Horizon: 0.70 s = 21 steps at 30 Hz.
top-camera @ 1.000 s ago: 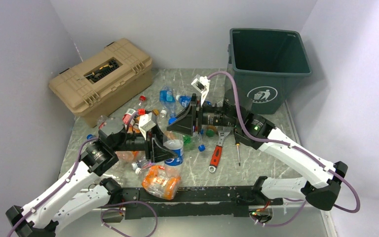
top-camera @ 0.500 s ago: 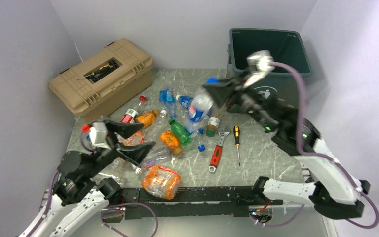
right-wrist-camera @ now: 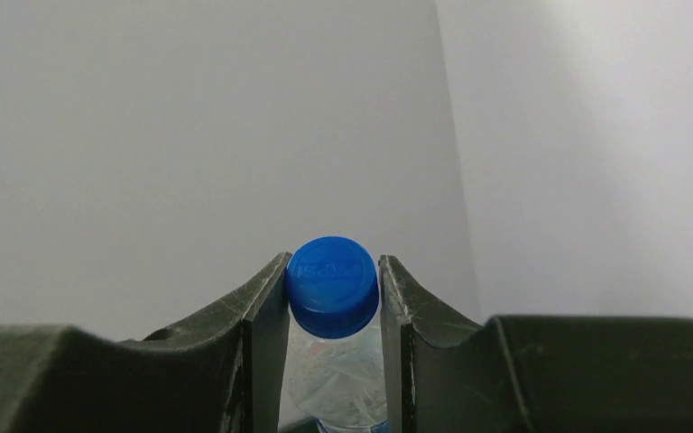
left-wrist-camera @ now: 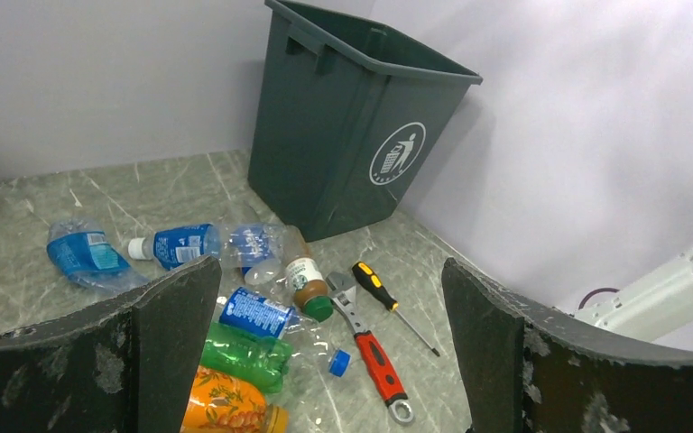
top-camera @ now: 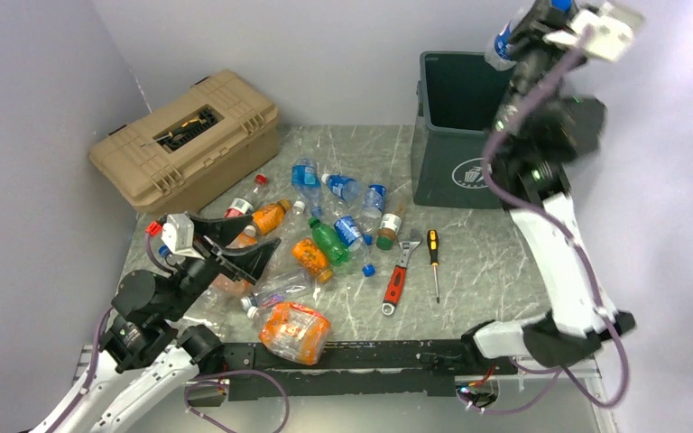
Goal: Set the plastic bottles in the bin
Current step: Place the plastic bottle in the trash bin.
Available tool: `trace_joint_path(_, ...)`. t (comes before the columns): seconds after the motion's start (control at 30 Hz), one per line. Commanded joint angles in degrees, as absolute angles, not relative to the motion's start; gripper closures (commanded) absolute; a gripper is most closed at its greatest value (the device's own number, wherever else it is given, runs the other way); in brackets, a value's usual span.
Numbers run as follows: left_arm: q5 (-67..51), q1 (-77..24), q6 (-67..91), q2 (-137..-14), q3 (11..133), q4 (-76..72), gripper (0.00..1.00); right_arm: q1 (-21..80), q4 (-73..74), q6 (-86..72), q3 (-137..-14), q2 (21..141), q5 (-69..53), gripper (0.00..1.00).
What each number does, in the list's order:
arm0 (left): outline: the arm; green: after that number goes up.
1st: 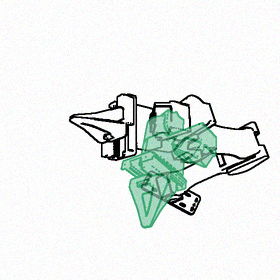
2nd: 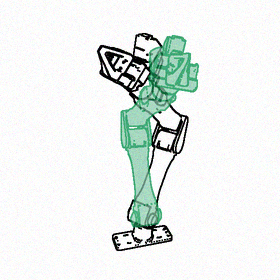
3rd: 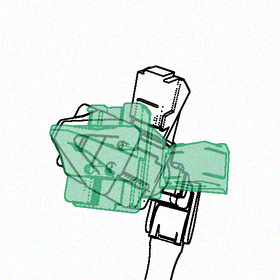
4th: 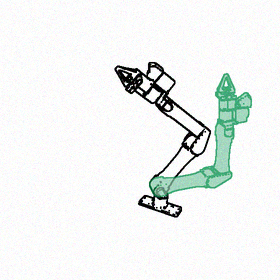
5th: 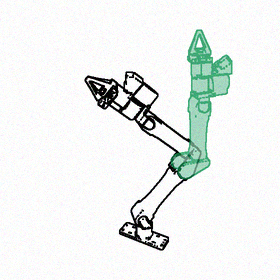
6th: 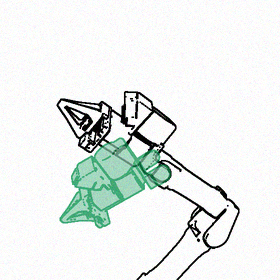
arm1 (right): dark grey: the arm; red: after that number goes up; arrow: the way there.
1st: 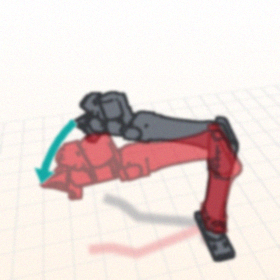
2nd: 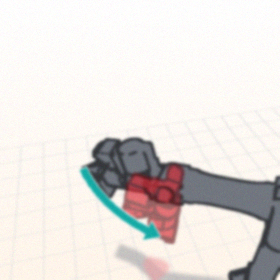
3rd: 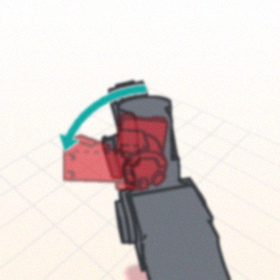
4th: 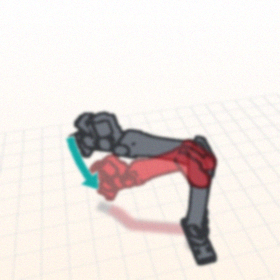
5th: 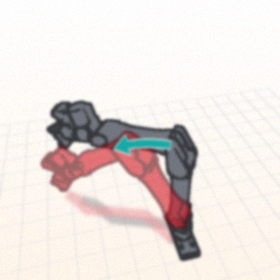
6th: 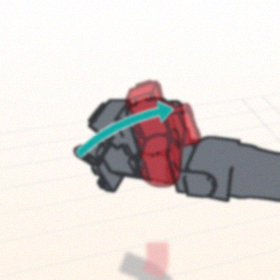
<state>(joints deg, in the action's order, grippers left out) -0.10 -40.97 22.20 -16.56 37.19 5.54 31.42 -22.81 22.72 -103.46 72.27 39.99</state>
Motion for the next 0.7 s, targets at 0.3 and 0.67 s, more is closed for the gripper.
trace_joint_path(0.3, 1.01, -41.11, 21.54, -19.46, 38.94, 7.48, 0.02, 1.22, 5.0, -8.38, -106.97, 89.13, 29.37, 1.0)
trace_joint_path(0.67, 2.25, -41.13, 21.27, -21.7, 41.83, 11.57, 0.03, -3.52, 7.93, -17.67, -104.96, 93.3, 19.18, 0.29)
